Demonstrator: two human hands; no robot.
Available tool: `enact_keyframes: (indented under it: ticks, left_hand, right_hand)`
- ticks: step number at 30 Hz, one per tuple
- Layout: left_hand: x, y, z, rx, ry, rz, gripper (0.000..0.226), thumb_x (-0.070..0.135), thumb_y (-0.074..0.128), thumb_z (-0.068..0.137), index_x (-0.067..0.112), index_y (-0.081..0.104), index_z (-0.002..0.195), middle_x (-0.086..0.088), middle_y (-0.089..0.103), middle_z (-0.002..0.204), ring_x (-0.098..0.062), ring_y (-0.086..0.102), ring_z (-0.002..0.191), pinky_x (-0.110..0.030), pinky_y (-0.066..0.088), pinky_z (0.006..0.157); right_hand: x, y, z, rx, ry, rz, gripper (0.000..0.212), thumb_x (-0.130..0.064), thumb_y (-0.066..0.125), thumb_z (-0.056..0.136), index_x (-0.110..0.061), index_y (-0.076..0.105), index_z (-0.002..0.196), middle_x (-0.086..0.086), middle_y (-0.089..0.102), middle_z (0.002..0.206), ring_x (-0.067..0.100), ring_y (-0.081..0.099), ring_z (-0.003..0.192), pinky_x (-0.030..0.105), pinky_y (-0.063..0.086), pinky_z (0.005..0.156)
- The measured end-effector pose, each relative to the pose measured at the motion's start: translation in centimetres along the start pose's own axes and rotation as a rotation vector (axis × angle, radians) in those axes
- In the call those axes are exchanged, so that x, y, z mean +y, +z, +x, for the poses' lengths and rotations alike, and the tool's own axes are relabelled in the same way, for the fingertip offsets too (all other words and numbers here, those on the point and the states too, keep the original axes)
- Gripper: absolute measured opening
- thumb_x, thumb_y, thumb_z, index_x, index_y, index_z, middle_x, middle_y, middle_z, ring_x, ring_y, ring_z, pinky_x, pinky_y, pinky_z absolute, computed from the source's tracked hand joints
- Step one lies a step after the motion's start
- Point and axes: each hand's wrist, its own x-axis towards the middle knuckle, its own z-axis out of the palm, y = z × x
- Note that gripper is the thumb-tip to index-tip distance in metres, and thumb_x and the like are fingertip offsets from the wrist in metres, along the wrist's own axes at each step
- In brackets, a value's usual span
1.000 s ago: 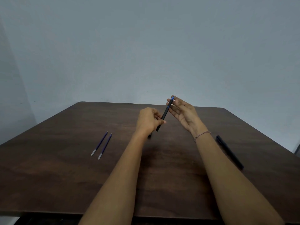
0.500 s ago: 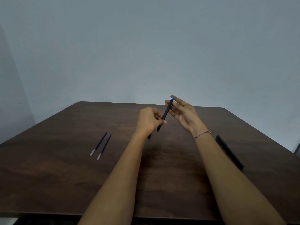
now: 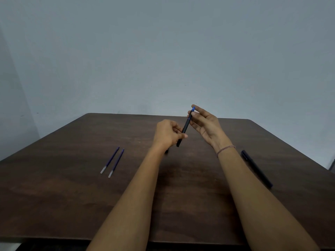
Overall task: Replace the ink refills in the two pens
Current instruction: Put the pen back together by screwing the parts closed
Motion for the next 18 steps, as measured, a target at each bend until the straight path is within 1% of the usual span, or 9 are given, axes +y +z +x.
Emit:
enact_keyframes:
  ticks: [3, 5, 7, 9, 11, 13, 15, 16, 18]
  left_hand:
    - [0.09, 0.07, -0.07, -0.012, -0.004, -0.001, 0.020, 0.014, 0.083, 0.067, 0.017, 0.064, 0.074, 0.002, 0.065, 0.070, -0.013, 0.067, 0.069, -0.028, 0.058, 0.065]
    - [0.18, 0.09, -0.11, -0.012, -0.011, -0.008, 0.021, 0.014, 0.082, 0.067, 0.017, 0.063, 0.074, 0.000, 0.065, 0.071, -0.015, 0.068, 0.071, -0.028, 0.058, 0.064]
    - [0.26, 0.02, -0.16, -0.009, -0.012, -0.015, 0.021, 0.014, 0.082, 0.068, 0.017, 0.062, 0.073, 0.000, 0.065, 0.071, -0.016, 0.069, 0.071, -0.026, 0.058, 0.061]
    - [0.28, -0.05, -0.19, -0.006, -0.008, -0.016, 0.021, 0.014, 0.082, 0.068, 0.017, 0.063, 0.074, 0.000, 0.065, 0.070, -0.017, 0.069, 0.071, -0.027, 0.058, 0.061]
    - [0.24, -0.03, -0.18, -0.010, -0.001, -0.014, 0.021, 0.014, 0.083, 0.067, 0.015, 0.064, 0.075, -0.001, 0.065, 0.071, -0.017, 0.069, 0.072, -0.030, 0.059, 0.064]
    - [0.28, 0.05, -0.23, -0.017, 0.002, -0.012, 0.021, 0.014, 0.083, 0.067, 0.015, 0.064, 0.076, 0.000, 0.064, 0.070, -0.016, 0.068, 0.071, -0.028, 0.058, 0.063]
    - [0.29, 0.09, -0.28, -0.017, 0.002, -0.015, 0.021, 0.014, 0.082, 0.067, 0.016, 0.064, 0.076, 0.001, 0.064, 0.069, -0.014, 0.067, 0.069, -0.025, 0.057, 0.060]
    - [0.26, 0.06, -0.30, -0.015, 0.002, -0.017, 0.021, 0.014, 0.082, 0.067, 0.016, 0.064, 0.077, 0.001, 0.064, 0.070, -0.014, 0.067, 0.068, -0.024, 0.057, 0.059]
    - [0.20, -0.01, -0.32, -0.013, 0.001, -0.018, 0.021, 0.014, 0.082, 0.067, 0.015, 0.064, 0.078, 0.000, 0.064, 0.070, -0.014, 0.067, 0.069, -0.022, 0.056, 0.057]
  right_hand:
    - [0.14, -0.06, 0.05, -0.002, 0.008, 0.009, 0.021, -0.003, 0.061, 0.088, -0.010, 0.065, 0.108, 0.001, 0.068, 0.085, 0.014, 0.067, 0.086, 0.023, 0.057, 0.076]
    - [0.10, -0.22, 0.12, -0.024, 0.034, 0.075, 0.023, -0.005, 0.057, 0.091, -0.007, 0.063, 0.113, 0.006, 0.073, 0.091, 0.019, 0.070, 0.091, 0.027, 0.057, 0.080]
    - [-0.06, -0.23, 0.13, -0.045, 0.044, 0.094, 0.029, -0.002, 0.054, 0.091, -0.005, 0.059, 0.119, 0.010, 0.074, 0.097, 0.021, 0.071, 0.093, 0.028, 0.058, 0.080]
    - [-0.06, -0.10, 0.08, -0.050, 0.029, 0.060, 0.034, 0.002, 0.055, 0.090, -0.007, 0.057, 0.123, 0.008, 0.074, 0.096, 0.019, 0.071, 0.090, 0.027, 0.057, 0.081]
    - [0.11, -0.01, 0.06, -0.029, 0.001, 0.045, 0.038, 0.003, 0.059, 0.087, -0.010, 0.056, 0.123, 0.007, 0.072, 0.093, 0.018, 0.071, 0.087, 0.028, 0.057, 0.083]
    - [0.16, -0.03, 0.07, -0.006, -0.008, 0.055, 0.041, 0.002, 0.061, 0.087, -0.012, 0.053, 0.124, 0.008, 0.071, 0.093, 0.019, 0.071, 0.087, 0.028, 0.058, 0.080]
    - [0.08, -0.14, 0.15, -0.014, 0.025, 0.103, 0.040, 0.000, 0.055, 0.091, -0.011, 0.047, 0.129, 0.013, 0.071, 0.100, 0.023, 0.071, 0.092, 0.029, 0.058, 0.078]
    - [0.06, -0.19, 0.18, -0.027, 0.044, 0.130, 0.039, 0.000, 0.052, 0.093, -0.011, 0.045, 0.130, 0.015, 0.071, 0.104, 0.026, 0.070, 0.096, 0.030, 0.058, 0.079]
    - [0.07, -0.20, 0.22, -0.039, 0.053, 0.133, 0.040, 0.001, 0.049, 0.094, -0.012, 0.043, 0.131, 0.016, 0.072, 0.104, 0.027, 0.069, 0.098, 0.032, 0.057, 0.081]
